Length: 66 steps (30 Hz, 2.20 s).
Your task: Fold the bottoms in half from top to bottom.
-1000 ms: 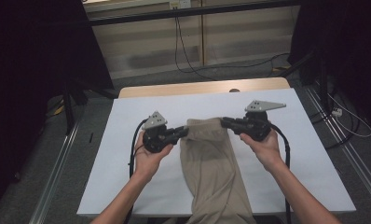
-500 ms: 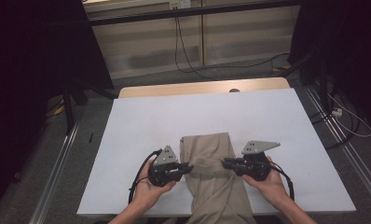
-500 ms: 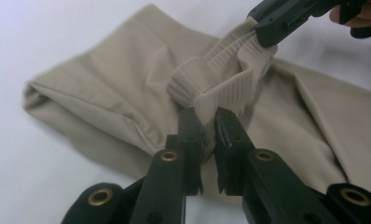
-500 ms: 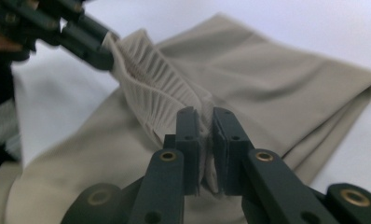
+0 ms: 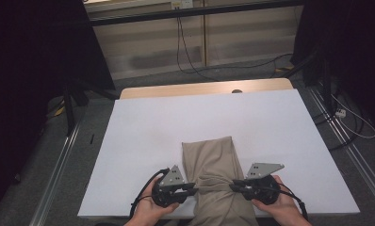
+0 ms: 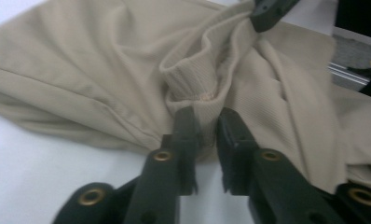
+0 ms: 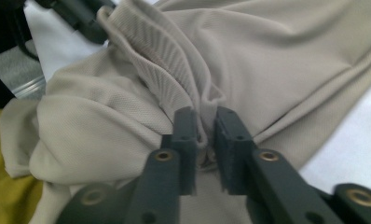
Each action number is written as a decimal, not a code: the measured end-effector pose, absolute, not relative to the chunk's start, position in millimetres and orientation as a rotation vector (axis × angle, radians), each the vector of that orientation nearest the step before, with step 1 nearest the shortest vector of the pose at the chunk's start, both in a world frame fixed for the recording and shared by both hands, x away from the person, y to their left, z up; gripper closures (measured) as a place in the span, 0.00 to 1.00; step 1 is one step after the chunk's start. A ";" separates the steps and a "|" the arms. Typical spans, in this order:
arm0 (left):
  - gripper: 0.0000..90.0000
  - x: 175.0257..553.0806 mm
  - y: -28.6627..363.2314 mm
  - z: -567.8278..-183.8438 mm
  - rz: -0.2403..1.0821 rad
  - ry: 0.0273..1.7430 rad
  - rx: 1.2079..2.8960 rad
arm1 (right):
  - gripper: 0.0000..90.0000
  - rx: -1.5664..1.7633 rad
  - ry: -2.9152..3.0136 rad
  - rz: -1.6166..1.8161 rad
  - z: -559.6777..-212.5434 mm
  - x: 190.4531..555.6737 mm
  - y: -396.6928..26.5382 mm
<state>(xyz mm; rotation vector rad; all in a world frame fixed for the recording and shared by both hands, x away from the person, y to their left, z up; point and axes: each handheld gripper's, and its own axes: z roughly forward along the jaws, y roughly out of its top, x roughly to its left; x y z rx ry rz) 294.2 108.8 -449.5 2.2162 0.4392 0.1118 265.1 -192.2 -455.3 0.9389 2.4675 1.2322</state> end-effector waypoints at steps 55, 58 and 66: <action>0.64 264.3 95.5 -448.7 0.076 0.237 2.253 | 0.64 0.956 2.457 1.261 -439.8 253.9 -193.6; 0.64 265.8 95.4 -451.2 0.052 0.249 2.253 | 0.62 0.937 2.521 1.209 -451.7 260.7 -183.3; 0.57 267.1 95.8 -451.2 0.032 0.261 2.234 | 0.76 0.951 2.574 1.171 -457.6 245.7 -188.1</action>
